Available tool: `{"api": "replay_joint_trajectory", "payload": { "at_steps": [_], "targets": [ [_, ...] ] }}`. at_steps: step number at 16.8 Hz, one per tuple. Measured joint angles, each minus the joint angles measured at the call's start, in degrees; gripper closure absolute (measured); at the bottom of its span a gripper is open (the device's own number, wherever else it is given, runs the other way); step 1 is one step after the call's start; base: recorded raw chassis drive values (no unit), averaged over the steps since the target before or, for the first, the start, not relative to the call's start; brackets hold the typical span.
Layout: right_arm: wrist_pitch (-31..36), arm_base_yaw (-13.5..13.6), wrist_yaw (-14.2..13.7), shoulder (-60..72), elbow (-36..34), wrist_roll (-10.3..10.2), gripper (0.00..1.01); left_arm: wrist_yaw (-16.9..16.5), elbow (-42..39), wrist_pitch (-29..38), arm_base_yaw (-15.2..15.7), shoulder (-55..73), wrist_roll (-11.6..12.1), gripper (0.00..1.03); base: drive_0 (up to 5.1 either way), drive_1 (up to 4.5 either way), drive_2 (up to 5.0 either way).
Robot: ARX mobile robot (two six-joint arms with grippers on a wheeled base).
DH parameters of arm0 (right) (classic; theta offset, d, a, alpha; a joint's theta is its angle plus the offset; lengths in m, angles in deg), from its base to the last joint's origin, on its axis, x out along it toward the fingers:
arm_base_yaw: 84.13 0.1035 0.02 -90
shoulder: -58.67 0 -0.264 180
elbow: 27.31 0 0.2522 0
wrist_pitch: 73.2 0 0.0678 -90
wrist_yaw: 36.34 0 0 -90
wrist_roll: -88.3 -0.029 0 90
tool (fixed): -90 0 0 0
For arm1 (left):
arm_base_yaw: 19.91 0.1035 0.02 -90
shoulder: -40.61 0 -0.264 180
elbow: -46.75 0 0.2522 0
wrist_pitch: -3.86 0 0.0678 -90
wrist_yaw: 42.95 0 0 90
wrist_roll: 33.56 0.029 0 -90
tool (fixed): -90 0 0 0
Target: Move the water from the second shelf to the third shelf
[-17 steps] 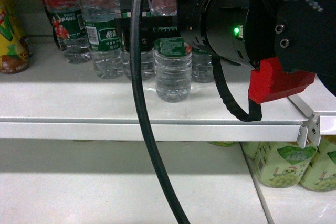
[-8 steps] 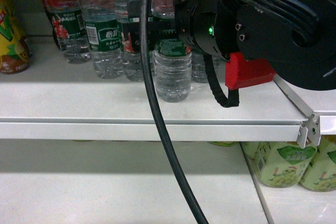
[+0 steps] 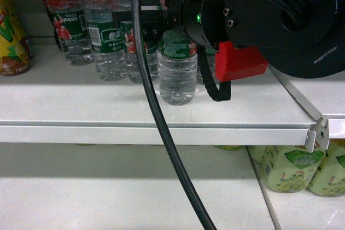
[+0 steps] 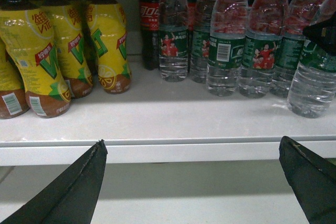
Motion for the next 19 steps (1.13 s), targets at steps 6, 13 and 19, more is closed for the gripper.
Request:
{"api": "replay_joint_trajectory", "payload": {
  "at_steps": [6, 13, 19],
  "targets": [
    [1.01, -0.02, 0.74, -3.26, -4.35, -0.46, 0.57, 0.00, 0.00, 0.00, 0.00, 0.00, 0.00, 0.05, 0.0, 0.00, 0.0],
    [0.07, -4.28, 5.35, -19.89, -22.84, -0.39, 0.57, 0.00, 0.00, 0.00, 0.00, 0.00, 0.00, 0.05, 0.0, 0.00, 0.0],
    [-6.47, -11.80, 9.57, -38.47, -38.14, 0.85, 0.57, 0.00, 0.00, 0.00, 0.00, 0.00, 0.00, 0.05, 0.0, 0.00, 0.0]
  ]
}}
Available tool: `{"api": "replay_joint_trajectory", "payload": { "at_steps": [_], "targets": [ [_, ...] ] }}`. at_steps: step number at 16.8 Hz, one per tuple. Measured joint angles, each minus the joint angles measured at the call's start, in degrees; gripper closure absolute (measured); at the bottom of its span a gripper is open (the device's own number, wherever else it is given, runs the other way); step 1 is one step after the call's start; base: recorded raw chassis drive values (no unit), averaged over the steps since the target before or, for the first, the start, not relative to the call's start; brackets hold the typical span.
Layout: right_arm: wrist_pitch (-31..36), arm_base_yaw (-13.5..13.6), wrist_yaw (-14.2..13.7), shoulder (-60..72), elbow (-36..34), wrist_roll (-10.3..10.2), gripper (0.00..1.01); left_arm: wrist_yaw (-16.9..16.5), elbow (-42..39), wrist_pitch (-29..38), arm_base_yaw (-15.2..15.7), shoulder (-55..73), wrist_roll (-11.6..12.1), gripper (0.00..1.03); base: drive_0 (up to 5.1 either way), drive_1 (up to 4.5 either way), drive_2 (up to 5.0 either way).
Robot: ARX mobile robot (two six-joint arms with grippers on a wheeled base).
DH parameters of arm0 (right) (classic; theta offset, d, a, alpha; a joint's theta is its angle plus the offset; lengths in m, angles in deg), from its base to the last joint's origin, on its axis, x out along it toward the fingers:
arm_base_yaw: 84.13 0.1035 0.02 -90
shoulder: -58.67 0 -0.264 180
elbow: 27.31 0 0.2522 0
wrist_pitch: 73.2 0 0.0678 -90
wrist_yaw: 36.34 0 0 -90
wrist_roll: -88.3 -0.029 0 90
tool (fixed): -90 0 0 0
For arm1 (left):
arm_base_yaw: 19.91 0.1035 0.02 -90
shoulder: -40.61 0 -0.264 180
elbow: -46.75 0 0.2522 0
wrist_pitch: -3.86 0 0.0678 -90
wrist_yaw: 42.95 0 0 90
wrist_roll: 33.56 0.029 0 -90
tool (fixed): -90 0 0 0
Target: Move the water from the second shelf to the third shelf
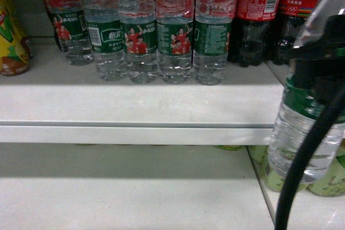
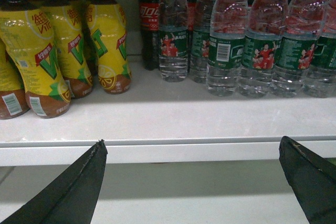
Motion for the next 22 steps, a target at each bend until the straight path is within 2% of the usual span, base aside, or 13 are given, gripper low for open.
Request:
{"api": "replay_joint_trajectory", "payload": {
  "at_steps": [2, 5, 6, 8, 10, 13, 17, 21, 22],
  "targets": [
    [-5.99, -4.28, 0.70, -11.56, -3.54, -0.09, 0.57, 0.00, 0.00, 0.00, 0.00, 0.00, 0.00, 0.05, 0.0, 0.00, 0.0],
    [-12.68, -8.26, 1.05, -21.84, -4.87, -0.70, 0.58, 0.00, 0.00, 0.00, 0.00, 0.00, 0.00, 0.05, 0.0, 0.00, 0.0],
    [-15.37, -9.60, 1.49, -25.44, -5.18, -1.14, 0.58, 0.00, 0.00, 0.00, 0.00, 0.00, 0.02, 0.05, 0.0, 0.00, 0.0],
    [-21.81, -14.23, 3.56, -33.83, -5.57, -2.64, 0.58, 0.00, 0.00, 0.00, 0.00, 0.00, 0.00, 0.05, 0.0, 0.00, 0.0],
    [-26.71, -17.27, 4.04, -39.54, -5.57, -3.67, 0.58, 0.00, 0.00, 0.00, 0.00, 0.00, 0.02, 0.05, 0.0, 0.00, 0.0],
    [-31.23, -17.29, 4.61, -44.04, -5.62, -4.72, 0.58, 0.00, 0.00, -0.02, 0.00, 0.00, 0.00, 0.05, 0.0, 0.00, 0.0],
    [-32.00, -16.55, 4.33, -45.13, -5.73, -5.16, 0.58, 0.00, 0.00, 0.00, 0.00, 0.00, 0.00, 0.05, 0.0, 0.00, 0.0],
    [-32.59, -11.67, 3.78, -46.40, -5.95, -6.23, 0.58, 0.00, 0.00, 0.00, 0.00, 0.00, 0.02, 0.05, 0.0, 0.00, 0.0],
    [-32.68, -11.45, 3.78, -46.86, -5.95, -6.38, 0.58, 0.00, 0.00, 0.00, 0.00, 0.00, 0.00, 0.05, 0.0, 0.00, 0.0]
  ]
}}
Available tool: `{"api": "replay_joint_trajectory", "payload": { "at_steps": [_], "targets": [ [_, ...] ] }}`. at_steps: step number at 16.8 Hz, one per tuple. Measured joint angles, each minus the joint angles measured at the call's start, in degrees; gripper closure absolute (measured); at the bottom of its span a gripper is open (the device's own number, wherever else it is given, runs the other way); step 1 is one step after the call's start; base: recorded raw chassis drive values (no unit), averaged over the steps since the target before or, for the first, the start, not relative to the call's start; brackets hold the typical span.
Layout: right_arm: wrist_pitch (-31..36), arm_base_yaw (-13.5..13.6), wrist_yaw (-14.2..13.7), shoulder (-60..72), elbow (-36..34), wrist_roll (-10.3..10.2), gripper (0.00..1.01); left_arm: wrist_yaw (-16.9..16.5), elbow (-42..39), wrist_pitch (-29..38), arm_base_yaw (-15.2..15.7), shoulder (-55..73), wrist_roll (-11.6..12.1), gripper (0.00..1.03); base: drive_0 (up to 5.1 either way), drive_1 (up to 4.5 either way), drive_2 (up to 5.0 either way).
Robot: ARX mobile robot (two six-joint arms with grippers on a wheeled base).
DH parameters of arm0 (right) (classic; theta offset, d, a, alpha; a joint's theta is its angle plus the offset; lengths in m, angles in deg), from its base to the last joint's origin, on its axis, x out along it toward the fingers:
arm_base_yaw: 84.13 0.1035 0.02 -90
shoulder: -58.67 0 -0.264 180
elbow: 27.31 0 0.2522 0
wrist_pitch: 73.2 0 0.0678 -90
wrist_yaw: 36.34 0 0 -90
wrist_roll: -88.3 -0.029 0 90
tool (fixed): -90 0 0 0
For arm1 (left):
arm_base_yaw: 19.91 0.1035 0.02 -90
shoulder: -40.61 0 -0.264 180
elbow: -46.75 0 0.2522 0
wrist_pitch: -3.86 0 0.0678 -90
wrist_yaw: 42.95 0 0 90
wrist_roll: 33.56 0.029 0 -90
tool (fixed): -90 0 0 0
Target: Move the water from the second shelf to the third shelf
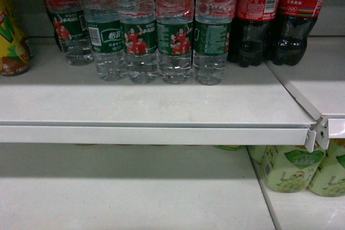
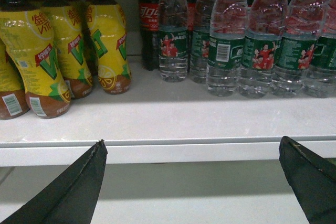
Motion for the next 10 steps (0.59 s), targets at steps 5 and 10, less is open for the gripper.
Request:
{"api": "replay_joint_trajectory", "payload": {
  "at_steps": [5, 10],
  "targets": [
    [-1.03, -0.48, 0.35, -0.11, 0.00, -0.04, 0.58, 0.00, 0.00, 0.00, 0.00, 0.00, 0.02, 0.05, 0.0, 0.00, 0.0],
    [-1.01, -0.48, 0.33, -0.11, 0.00, -0.04, 0.58, 0.00, 0.00, 0.00, 0.00, 0.00, 0.00, 0.05, 0.0, 0.00, 0.0]
  ]
}}
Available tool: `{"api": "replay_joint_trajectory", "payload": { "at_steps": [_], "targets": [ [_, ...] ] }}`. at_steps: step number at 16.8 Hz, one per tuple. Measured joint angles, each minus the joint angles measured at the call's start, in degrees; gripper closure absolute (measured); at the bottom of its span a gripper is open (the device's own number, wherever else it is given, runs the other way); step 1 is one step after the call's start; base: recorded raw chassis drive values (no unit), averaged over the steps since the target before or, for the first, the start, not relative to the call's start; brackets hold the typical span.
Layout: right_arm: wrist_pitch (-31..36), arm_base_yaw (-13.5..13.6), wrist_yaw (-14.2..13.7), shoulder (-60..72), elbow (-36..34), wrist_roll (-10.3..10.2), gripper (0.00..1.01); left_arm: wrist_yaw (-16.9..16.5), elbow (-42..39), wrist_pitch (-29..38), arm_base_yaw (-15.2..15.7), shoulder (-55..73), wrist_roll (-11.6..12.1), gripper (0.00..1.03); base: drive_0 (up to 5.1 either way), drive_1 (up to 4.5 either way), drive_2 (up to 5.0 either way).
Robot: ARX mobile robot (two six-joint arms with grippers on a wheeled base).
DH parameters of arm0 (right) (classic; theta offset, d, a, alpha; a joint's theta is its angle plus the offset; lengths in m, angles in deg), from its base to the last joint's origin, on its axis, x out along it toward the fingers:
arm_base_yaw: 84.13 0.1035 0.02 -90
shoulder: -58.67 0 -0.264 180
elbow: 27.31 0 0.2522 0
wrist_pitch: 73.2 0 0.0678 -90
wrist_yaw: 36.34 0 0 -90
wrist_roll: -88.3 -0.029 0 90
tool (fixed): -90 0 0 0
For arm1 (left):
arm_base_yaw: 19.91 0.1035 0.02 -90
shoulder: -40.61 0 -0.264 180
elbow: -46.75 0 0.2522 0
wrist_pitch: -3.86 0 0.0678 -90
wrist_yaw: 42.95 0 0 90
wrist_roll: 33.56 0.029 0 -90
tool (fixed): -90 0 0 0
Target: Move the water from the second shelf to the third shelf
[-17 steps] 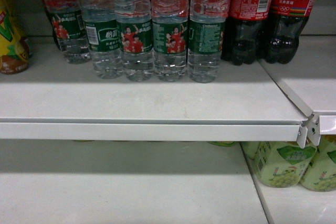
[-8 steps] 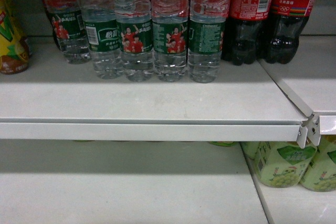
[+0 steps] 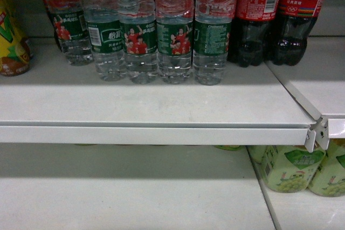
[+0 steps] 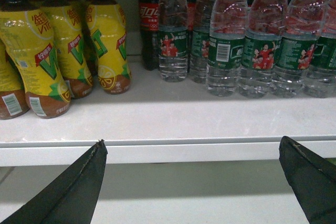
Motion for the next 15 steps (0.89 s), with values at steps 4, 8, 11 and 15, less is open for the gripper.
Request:
{"api": "replay_joint_trajectory", "payload": {
  "at_steps": [4, 8, 11, 15],
  "targets": [
    [0.00, 0.00, 0.00, 0.00, 0.00, 0.00, 0.58, 0.00, 0.00, 0.00, 0.00, 0.00, 0.00, 0.05, 0.0, 0.00, 0.0],
    [-0.02, 0.00, 0.00, -0.02, 0.00, 0.00, 0.58, 0.00, 0.00, -0.02, 0.00, 0.00, 0.00, 0.05, 0.0, 0.00, 0.0],
    [-0.24, 0.00, 0.02, 0.00, -0.22, 0.02, 0.58, 0.00, 0.00, -0.24, 0.00, 0.00, 0.02, 0.05, 0.0, 0.00, 0.0],
    [0.00, 0.02, 0.04, -0.07, -0.22, -0.02, 0.58, -0.02, 0.00, -0.07, 0.00, 0.00, 0.00, 0.05, 0.0, 0.00, 0.0]
  ]
}}
